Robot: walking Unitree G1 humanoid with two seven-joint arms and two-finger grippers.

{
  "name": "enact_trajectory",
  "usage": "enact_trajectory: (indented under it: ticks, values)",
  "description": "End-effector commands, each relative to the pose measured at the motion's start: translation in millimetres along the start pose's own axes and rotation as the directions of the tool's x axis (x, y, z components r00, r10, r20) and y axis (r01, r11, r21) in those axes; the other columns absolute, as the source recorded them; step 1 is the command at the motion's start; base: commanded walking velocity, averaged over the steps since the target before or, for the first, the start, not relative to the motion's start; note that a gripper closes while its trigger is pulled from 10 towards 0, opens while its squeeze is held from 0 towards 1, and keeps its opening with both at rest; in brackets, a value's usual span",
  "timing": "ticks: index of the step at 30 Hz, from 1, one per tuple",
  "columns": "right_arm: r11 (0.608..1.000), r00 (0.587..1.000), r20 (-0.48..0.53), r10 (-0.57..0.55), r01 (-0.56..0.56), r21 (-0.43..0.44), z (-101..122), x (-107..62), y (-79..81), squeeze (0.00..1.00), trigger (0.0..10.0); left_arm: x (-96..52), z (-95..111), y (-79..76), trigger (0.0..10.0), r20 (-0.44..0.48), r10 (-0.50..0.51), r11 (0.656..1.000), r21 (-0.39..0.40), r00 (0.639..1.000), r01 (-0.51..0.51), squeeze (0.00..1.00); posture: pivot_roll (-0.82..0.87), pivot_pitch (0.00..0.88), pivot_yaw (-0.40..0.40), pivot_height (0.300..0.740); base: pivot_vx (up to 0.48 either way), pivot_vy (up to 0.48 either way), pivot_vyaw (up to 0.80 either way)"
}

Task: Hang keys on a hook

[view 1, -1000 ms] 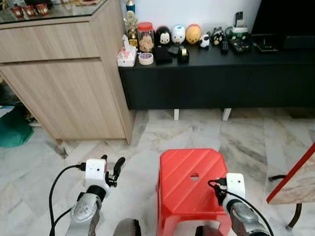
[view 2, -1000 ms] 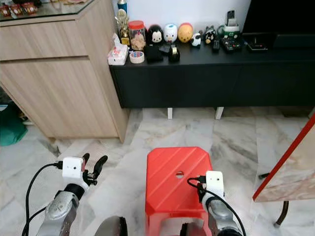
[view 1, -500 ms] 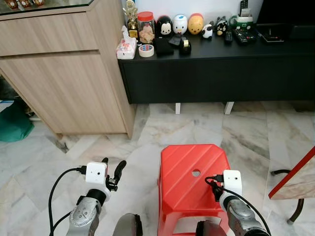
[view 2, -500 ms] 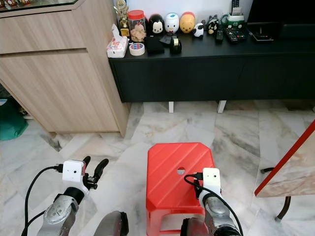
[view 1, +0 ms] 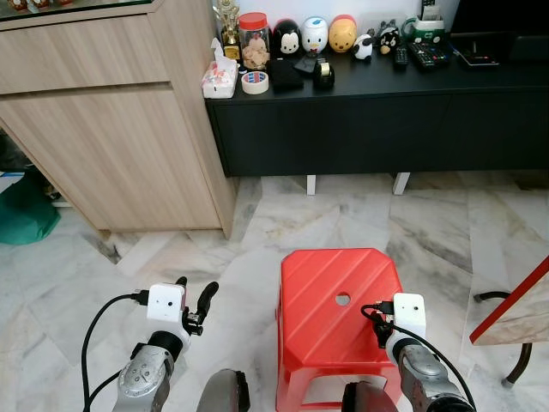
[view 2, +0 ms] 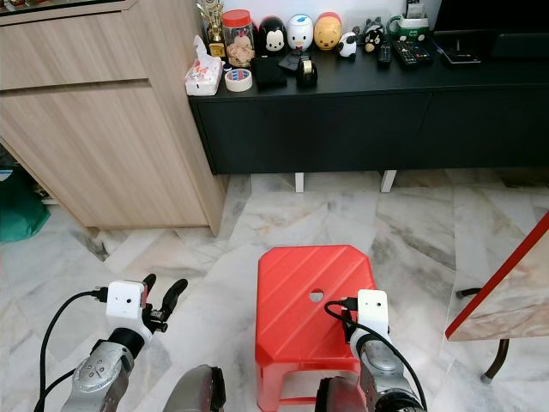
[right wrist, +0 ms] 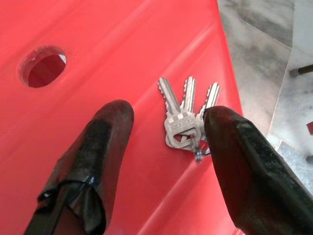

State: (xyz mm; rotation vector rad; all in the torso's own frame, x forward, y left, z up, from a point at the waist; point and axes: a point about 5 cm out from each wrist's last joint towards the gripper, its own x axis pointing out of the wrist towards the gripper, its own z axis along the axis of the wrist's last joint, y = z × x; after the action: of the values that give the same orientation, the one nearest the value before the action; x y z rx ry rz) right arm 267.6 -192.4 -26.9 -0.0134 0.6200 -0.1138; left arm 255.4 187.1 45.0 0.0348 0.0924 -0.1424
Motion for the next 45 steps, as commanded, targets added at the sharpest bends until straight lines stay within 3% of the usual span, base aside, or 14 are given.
enact_trajectory:
  ticks: [1, 8, 9, 11, 45]
  values:
    - [1.0, 1.0, -0.021, -0.002, 0.003, 0.017, -9, -2.6, 1.9, 0.0, 10.0, -3.3, -1, 3.9, 10.0, -0.017, 0.0, 1.0, 0.028, 1.0, 0.001, 0.0, 0.09, 0.116, 0.068, 0.628, 0.0, 0.0, 0.0]
    - [1.0, 0.999, -0.04, -0.016, 0.017, 0.02, -15, -4.1, 1.8, 0.0, 10.0, -3.9, -1, 4.7, 10.0, -0.023, -0.002, 0.999, 0.036, 1.0, 0.002, 0.0, 0.09, 0.117, 0.072, 0.628, 0.0, 0.0, 0.0]
    - [1.0, 0.999, -0.043, -0.018, 0.018, 0.018, -16, -4.3, 1.8, 0.0, 5.7, -4.0, -1, 4.7, 10.0, -0.024, -0.003, 0.999, 0.038, 1.0, 0.004, 0.0, 0.09, 0.118, 0.072, 0.628, 0.0, 0.0, 0.0]
    - [1.0, 0.999, -0.048, -0.022, 0.023, 0.018, -17, -4.7, 1.5, 0.0, 0.0, -4.1, -1, 4.9, 10.0, -0.025, -0.006, 0.999, 0.044, 1.0, 0.007, 0.0, 0.09, 0.118, 0.073, 0.628, 0.0, 0.0, 0.0]
    - [0.999, 0.999, -0.026, -0.041, 0.042, 0.034, -7, -1.4, 1.6, 0.0, 0.0, 6.7, 3, 6.8, 10.0, -0.016, 0.0, 0.999, 0.049, 1.0, 0.001, 0.0, 0.09, 0.076, 0.069, 0.628, 0.0, 0.0, 0.0]
